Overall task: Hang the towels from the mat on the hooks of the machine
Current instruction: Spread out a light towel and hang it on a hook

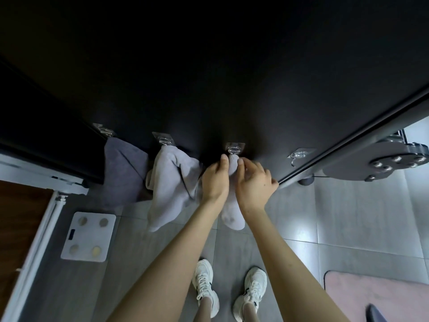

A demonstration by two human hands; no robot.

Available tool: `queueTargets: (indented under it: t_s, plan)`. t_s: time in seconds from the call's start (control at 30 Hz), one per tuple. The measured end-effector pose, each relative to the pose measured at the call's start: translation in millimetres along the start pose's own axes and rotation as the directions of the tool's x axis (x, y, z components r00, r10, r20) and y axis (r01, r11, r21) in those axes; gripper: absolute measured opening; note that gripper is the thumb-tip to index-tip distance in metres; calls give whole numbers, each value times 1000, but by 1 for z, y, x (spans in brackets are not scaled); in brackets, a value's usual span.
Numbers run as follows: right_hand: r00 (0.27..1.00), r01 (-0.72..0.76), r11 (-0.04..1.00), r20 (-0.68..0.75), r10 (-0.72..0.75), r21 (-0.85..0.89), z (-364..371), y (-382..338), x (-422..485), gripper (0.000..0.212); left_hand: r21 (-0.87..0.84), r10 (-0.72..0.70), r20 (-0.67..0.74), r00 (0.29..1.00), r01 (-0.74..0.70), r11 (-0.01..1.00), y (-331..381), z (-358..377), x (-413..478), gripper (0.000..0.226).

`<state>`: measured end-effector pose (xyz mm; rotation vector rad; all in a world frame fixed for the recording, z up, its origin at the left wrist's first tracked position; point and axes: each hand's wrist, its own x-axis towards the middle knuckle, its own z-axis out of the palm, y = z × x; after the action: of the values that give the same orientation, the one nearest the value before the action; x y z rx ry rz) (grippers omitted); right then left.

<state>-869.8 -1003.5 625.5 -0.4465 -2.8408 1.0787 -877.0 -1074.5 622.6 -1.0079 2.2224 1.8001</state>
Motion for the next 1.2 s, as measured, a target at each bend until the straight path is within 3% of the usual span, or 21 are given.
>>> queueTargets:
  t_s: [0.07, 0.17, 0.23, 0.33, 0.43, 0.53, 0.6, 0.7, 0.77, 0.87, 0.97, 1.07, 1.13, 1.2]
  plan:
    - [998, 51, 991, 46, -45, -121, -3, 2, -2, 40, -23, 20, 71, 997, -18, 1000, 1, -4, -2, 36]
    - [996, 83, 979, 40, -77, -189, -7, 3, -5, 48, 152, 268, -46, 962, -258, 954, -11, -15, -3, 33]
    - [993, 111, 984, 50, -105, -142, -9, 3, -6, 46, 168, 347, -126, 929, -325, 931, -14, -21, -12, 26]
    - [985, 67, 996, 152, -75, 60, -9, 4, -6, 31, 62, 367, -90, 926, -363, 930, -10, -16, -20, 21]
    - [995, -69, 972, 85, 51, 226, -18, 0, -13, 27, 81, 320, -92, 943, -313, 946, -2, -7, -17, 17]
    - [977, -61, 942, 213, -11, 329, -21, -7, -23, 25, -39, 139, -15, 990, -139, 990, 1, -4, -11, 21]
    - [957, -15, 954, 282, -74, 299, -18, -6, -21, 30, -146, 30, 68, 997, -20, 989, 5, -4, -8, 21]
    - [938, 9, 970, 334, -92, 242, -18, 1, -12, 31, -162, -92, 162, 983, 118, 980, 12, -9, -4, 25]
    - [933, 44, 984, 346, -103, 175, -23, 4, -10, 36, -83, -149, 202, 968, 168, 982, 16, -11, -3, 24]
    - [955, 67, 989, 277, -101, 130, -32, 5, -12, 37, 185, -95, 111, 989, 73, 980, 15, -14, -3, 46]
    - [963, 11, 988, 266, -52, 154, -48, 9, -19, 34, 409, 28, -19, 999, -17, 912, 27, -17, -17, 45]
    - [953, -115, 973, 298, 51, 202, -77, 23, -26, 33, 620, 49, -62, 997, 0, 785, 50, -15, -43, 44]
    - [947, -140, 974, 311, 80, 178, -98, 40, -33, 28, 736, 75, 0, 997, -50, 675, 63, -9, -62, 46]
    - [946, -153, 977, 307, 103, 145, -122, 61, -42, 21, 753, 120, 113, 986, -164, 637, 76, -1, -83, 41]
